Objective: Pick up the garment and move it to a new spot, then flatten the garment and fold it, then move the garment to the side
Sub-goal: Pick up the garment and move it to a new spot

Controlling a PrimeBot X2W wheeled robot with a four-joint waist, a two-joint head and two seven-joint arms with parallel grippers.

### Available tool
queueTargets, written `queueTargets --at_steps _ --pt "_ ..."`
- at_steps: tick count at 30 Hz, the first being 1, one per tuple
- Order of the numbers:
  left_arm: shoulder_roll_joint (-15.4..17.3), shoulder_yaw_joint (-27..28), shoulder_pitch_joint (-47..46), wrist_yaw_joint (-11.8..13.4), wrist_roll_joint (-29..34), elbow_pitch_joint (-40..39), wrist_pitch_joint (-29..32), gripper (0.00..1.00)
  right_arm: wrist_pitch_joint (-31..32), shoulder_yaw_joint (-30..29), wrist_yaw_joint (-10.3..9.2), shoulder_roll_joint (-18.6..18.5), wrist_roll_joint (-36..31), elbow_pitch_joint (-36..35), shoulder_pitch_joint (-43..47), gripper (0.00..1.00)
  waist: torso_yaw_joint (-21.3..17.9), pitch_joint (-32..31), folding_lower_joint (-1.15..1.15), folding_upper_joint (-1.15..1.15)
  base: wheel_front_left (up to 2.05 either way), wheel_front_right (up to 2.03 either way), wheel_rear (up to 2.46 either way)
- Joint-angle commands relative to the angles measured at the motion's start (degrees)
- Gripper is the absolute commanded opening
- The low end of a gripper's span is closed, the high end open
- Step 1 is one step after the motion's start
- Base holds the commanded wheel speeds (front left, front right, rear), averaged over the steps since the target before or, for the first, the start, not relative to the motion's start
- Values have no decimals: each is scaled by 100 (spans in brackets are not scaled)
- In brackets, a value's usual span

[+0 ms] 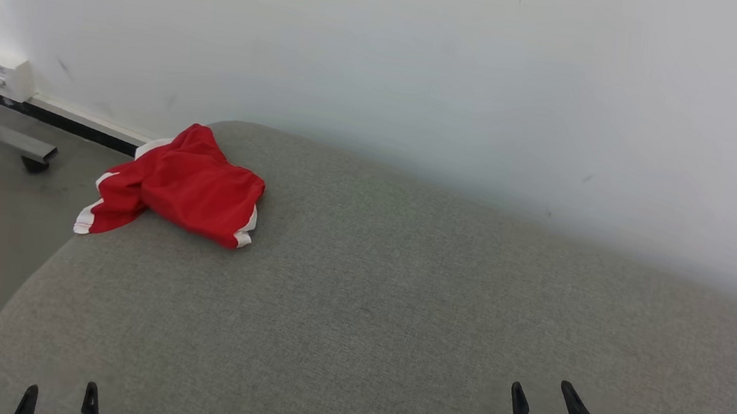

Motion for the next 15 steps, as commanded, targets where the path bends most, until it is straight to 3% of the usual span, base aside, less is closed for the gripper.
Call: queueTargets --at_steps 1,15 --pt "36 24 64 0 14 -7 0 100 -28 17 -16 5 52 9 -34 100 109 -17 0 0 0 0 0" --pt "5 26 75 41 -21 -32 0 100 -65 42 -16 4 40 101 -58 100 160 63 0 0 0 0 0"
